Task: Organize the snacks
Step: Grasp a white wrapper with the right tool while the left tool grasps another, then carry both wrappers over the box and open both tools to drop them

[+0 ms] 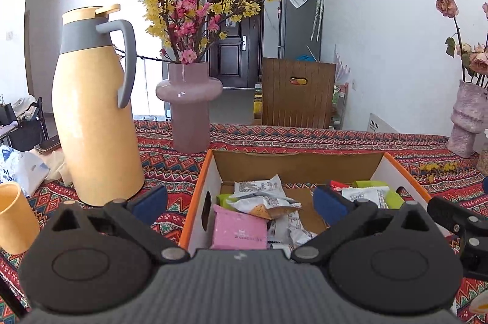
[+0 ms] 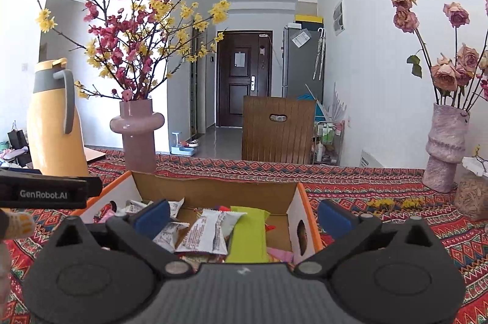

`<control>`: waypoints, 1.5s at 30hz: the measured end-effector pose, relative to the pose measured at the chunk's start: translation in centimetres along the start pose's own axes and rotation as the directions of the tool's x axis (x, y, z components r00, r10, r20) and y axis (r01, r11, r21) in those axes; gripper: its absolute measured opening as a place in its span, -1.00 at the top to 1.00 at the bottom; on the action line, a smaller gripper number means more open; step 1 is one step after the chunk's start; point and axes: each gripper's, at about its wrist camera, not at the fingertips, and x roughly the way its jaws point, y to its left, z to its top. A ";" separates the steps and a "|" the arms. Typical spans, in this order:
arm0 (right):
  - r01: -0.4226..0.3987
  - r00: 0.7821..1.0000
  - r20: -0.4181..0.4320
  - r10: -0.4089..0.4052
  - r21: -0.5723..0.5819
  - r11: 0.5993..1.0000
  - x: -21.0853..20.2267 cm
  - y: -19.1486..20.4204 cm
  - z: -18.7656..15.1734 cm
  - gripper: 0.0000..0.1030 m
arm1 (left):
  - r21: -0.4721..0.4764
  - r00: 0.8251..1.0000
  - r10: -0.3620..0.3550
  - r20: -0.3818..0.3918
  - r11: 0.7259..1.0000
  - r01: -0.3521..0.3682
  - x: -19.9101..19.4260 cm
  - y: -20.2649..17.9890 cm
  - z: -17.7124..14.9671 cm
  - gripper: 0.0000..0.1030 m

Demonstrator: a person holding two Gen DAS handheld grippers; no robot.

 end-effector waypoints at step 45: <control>-0.039 0.995 -0.097 0.039 0.005 0.999 -2.7 -4.9 -1.8 0.23 | 0.195 0.946 -0.277 -0.167 0.932 0.307 -2.4 -5.3 -4.0 0.20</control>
